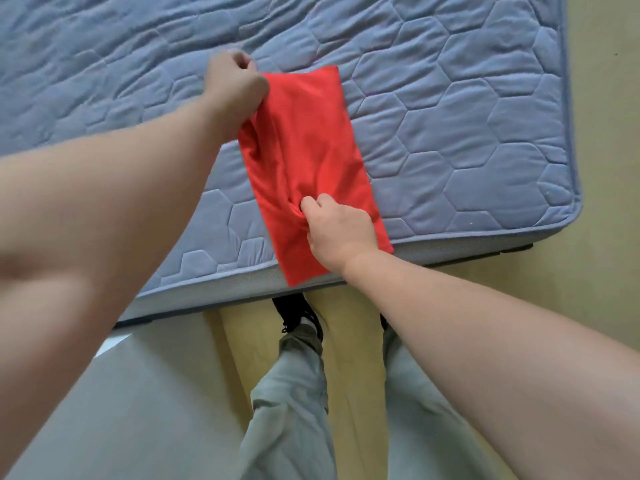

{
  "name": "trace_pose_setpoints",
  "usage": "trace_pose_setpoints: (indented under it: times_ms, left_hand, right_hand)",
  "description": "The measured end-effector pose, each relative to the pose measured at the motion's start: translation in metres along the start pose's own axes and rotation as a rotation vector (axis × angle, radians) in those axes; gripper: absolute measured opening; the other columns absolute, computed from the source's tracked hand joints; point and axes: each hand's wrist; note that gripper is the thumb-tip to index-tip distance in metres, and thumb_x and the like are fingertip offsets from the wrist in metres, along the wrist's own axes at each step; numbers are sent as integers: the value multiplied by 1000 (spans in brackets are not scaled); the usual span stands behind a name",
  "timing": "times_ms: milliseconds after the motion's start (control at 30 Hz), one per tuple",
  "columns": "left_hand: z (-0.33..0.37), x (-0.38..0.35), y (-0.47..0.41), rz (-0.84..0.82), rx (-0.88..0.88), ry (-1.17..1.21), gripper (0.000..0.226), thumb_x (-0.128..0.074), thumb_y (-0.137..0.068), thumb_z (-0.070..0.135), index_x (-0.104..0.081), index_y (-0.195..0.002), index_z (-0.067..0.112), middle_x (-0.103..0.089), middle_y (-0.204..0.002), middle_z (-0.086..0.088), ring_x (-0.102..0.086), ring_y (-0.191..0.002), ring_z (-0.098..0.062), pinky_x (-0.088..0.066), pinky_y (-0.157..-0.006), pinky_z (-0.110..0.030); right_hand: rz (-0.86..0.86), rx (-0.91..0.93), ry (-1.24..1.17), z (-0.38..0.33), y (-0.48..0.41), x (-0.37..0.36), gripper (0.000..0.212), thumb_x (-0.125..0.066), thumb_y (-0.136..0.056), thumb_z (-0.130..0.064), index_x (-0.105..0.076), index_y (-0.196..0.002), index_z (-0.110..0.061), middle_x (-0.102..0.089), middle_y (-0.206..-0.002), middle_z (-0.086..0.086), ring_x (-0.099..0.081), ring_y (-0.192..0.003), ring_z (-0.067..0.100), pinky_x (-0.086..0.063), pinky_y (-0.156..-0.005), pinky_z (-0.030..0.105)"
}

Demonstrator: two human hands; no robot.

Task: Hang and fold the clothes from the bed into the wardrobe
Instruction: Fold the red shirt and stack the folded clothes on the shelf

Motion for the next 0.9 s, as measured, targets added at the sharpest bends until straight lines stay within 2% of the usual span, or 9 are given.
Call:
trace_pose_setpoints:
  times_ms: [100, 167, 233, 367, 500, 600, 733, 800, 900]
  left_hand:
    - [-35, 3, -1, 73, 26, -235, 23, -44, -73, 3, -55, -83, 22, -60, -98, -9, -53, -80, -20, -43, -66, -25]
    - [-53, -4, 0, 166, 78, -342, 33, -47, -79, 3, -54, -108, 19, -48, -130, -12, -55, -100, -23, -45, -84, -24]
    - [-66, -14, 4, 267, 234, -326, 44, -52, -83, 3, -49, -126, 13, -44, -139, -10, -57, -116, -25, -44, -97, -28]
    - [-91, -36, 28, 246, 545, 20, 56, -67, -82, 20, -42, -132, 8, -55, -138, -14, -58, -124, -30, -47, -105, -38]
    - [-126, -53, 59, 64, 659, 272, 69, -77, -79, 40, -56, -134, 4, -65, -132, -13, -66, -116, -29, -54, -99, -42]
    - [-141, -58, 67, -15, 669, 414, 68, -77, -83, 43, -56, -136, 6, -66, -131, -10, -66, -115, -27, -53, -102, -43]
    - [-140, -52, 74, -183, 709, 581, 50, -75, -89, 36, -65, -130, 9, -75, -115, -6, -73, -99, -21, -60, -87, -38]
    - [-136, -48, 78, -256, 711, 658, 37, -73, -90, 23, -68, -124, 9, -78, -103, -6, -76, -85, -20, -61, -68, -31]
    - [-136, -46, 83, -213, 660, 675, 41, -72, -87, 6, -63, -127, 8, -76, -110, -11, -74, -97, -26, -61, -78, -38]
  right_hand:
    - [-169, 10, -27, -11, -9, -19, 26, -58, -89, -22, -48, -113, -19, -55, -108, 7, -66, -91, 39, -35, -62, 39]
    - [-336, 11, -72, -10, -12, -28, 41, -60, -90, -34, -46, -125, -19, -52, -118, 7, -64, -103, 39, -43, -71, 41]
    - [-478, 43, -86, -7, -11, -31, 58, -60, -91, -47, -41, -140, -21, -50, -130, 8, -61, -114, 37, -50, -86, 44]
    - [-471, 53, -123, -2, -8, -27, 61, -48, -97, -59, -43, -147, -25, -54, -137, 4, -55, -125, 28, -47, -100, 43]
    - [-31, -209, -308, 7, -21, -17, 28, -51, -100, -40, -59, -121, -24, -60, -117, 4, -60, -110, 29, -50, -91, 46]
    - [241, -553, -413, 21, -45, -9, 37, -60, -92, -37, -54, -125, -20, -53, -127, 9, -52, -121, 31, -43, -101, 43]
    - [30, -856, -748, 37, -73, 1, 67, -73, -81, -39, -51, -140, -16, -58, -138, 8, -56, -126, 26, -43, -110, 39]
    - [-65, -877, -977, 43, -77, 7, 49, -76, -80, -26, -65, -127, -13, -71, -120, 8, -69, -108, 25, -54, -99, 40]
    - [-164, -884, -1142, 50, -78, 15, 28, -73, -82, -15, -71, -110, -12, -78, -95, 6, -75, -81, 21, -62, -71, 35]
Point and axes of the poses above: each hand's wrist, its own y-axis away from the middle knuckle, its own x-axis out of the back of the hand, z = x × y
